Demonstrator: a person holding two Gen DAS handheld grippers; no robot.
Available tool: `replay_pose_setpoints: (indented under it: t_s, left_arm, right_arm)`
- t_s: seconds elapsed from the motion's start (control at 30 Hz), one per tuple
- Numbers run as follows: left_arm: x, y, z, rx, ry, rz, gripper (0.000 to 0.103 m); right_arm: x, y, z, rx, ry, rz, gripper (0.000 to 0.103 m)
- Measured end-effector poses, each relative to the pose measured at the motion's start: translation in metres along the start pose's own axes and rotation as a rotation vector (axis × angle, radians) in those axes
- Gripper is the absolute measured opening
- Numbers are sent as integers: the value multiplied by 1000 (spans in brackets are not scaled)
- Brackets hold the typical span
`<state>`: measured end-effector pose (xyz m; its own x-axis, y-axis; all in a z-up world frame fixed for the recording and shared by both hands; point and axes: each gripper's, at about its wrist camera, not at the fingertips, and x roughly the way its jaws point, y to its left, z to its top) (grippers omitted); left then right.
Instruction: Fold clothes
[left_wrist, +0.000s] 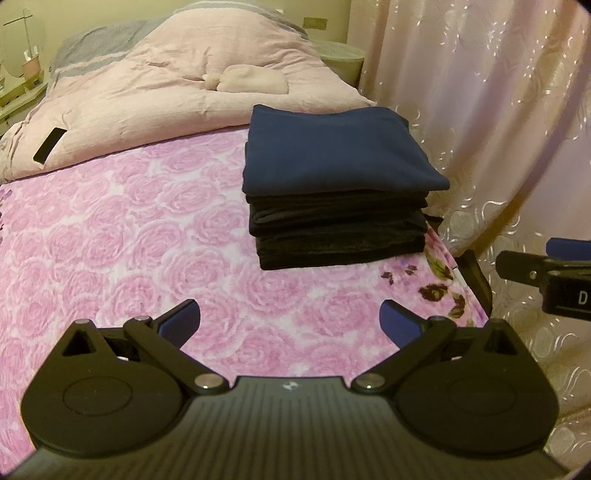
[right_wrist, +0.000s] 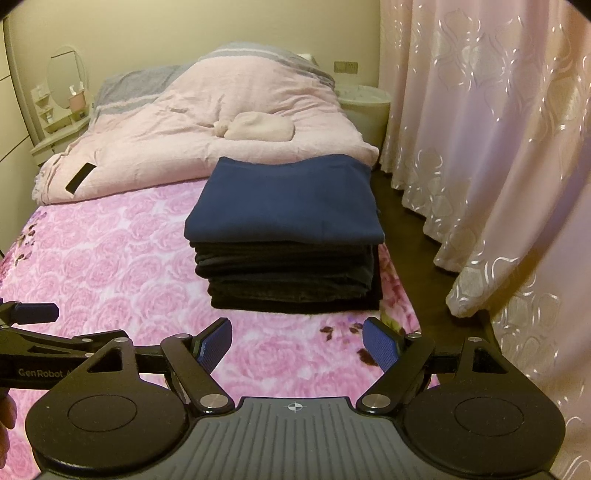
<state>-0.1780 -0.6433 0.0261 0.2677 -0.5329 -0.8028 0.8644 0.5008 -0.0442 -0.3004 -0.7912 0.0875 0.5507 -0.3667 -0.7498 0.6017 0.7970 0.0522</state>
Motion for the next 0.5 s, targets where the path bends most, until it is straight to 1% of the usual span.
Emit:
replay_pose_setpoints:
  t_s: [0.13, 0.33, 0.5]
  left_arm:
    - [0, -5, 1, 11, -4, -4, 102]
    - [2, 0, -1, -29, 22, 26, 102]
    - [-4, -2, -6, -42, -2, 53, 102]
  right_arm:
    - [1, -2, -1, 3, 3, -1, 81]
    - [5, -4, -2, -8, 10, 22, 81]
    - [12, -4, -4, -34, 17, 55, 81]
